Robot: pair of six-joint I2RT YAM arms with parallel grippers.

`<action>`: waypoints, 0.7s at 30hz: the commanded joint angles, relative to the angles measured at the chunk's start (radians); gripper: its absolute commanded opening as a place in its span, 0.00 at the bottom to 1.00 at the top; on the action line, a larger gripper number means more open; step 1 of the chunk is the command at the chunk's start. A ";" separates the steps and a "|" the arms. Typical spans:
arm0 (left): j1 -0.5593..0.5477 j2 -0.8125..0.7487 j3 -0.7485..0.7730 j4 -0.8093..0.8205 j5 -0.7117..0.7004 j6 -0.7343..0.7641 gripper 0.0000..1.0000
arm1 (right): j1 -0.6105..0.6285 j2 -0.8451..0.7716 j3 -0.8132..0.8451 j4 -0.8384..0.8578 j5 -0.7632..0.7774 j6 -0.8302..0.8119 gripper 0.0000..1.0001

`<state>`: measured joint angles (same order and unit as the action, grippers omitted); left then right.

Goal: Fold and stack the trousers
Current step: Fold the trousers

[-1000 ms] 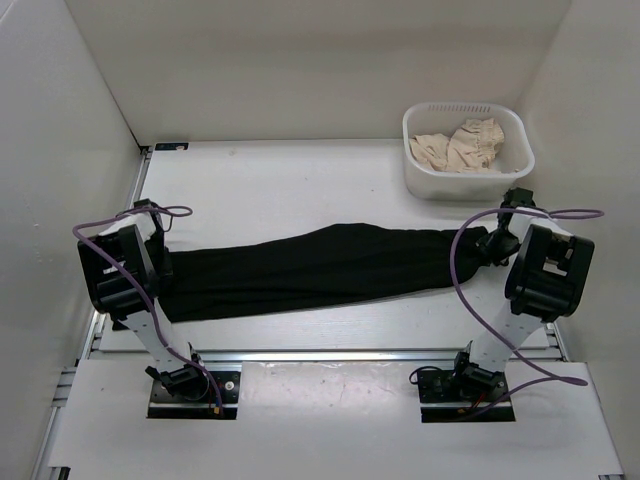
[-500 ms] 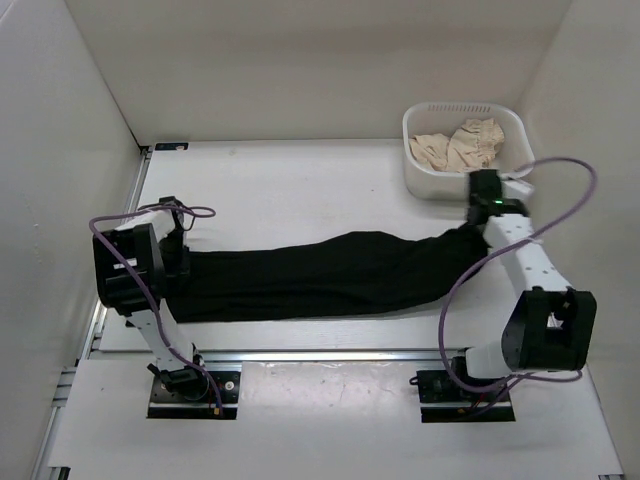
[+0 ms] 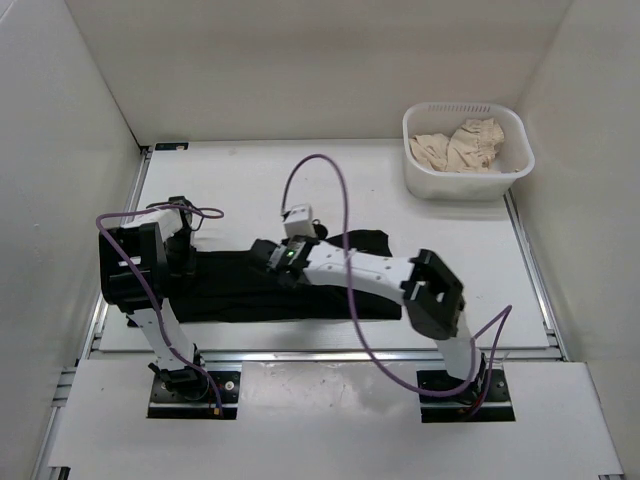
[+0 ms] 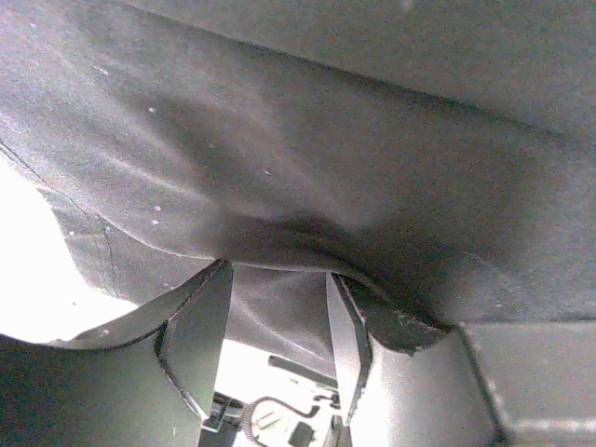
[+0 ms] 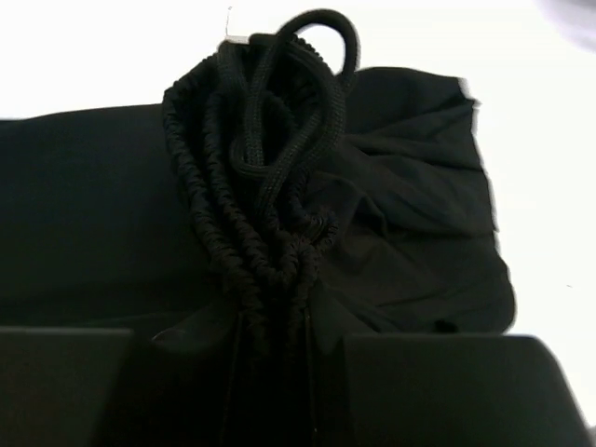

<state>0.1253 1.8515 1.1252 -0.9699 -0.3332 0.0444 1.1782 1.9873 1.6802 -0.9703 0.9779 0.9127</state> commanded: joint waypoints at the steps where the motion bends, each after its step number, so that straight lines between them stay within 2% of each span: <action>1: -0.019 0.046 -0.027 0.103 0.149 -0.044 0.58 | 0.044 0.099 0.154 -0.105 0.123 0.072 0.00; 5: -0.019 0.046 -0.027 0.094 0.149 -0.044 0.58 | 0.044 0.180 0.222 0.039 0.099 -0.029 0.00; 8: -0.019 0.046 -0.027 0.094 0.149 -0.044 0.58 | 0.055 0.217 0.222 0.198 -0.078 -0.184 0.00; 11: -0.019 0.046 -0.016 0.094 0.149 -0.044 0.58 | 0.069 0.246 0.233 0.249 -0.203 -0.300 0.03; 13: -0.019 0.046 -0.016 0.085 0.149 -0.044 0.58 | 0.107 0.246 0.233 0.292 -0.240 -0.403 0.03; 15: -0.019 0.046 -0.016 0.085 0.149 -0.044 0.58 | 0.139 0.246 0.233 0.362 -0.255 -0.466 0.08; 19: -0.019 0.046 -0.016 0.085 0.149 -0.044 0.58 | 0.140 0.246 0.233 0.354 -0.301 -0.502 0.31; 20: -0.019 0.046 -0.016 0.085 0.149 -0.044 0.58 | 0.140 0.246 0.221 0.354 -0.318 -0.533 0.56; 21: -0.019 0.046 -0.016 0.085 0.149 -0.044 0.58 | 0.140 0.246 0.220 0.373 -0.370 -0.558 0.68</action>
<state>0.1219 1.8519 1.1271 -0.9749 -0.3286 0.0433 1.3235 2.2395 1.8702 -0.6624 0.7033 0.4648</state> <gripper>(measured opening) 0.571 0.592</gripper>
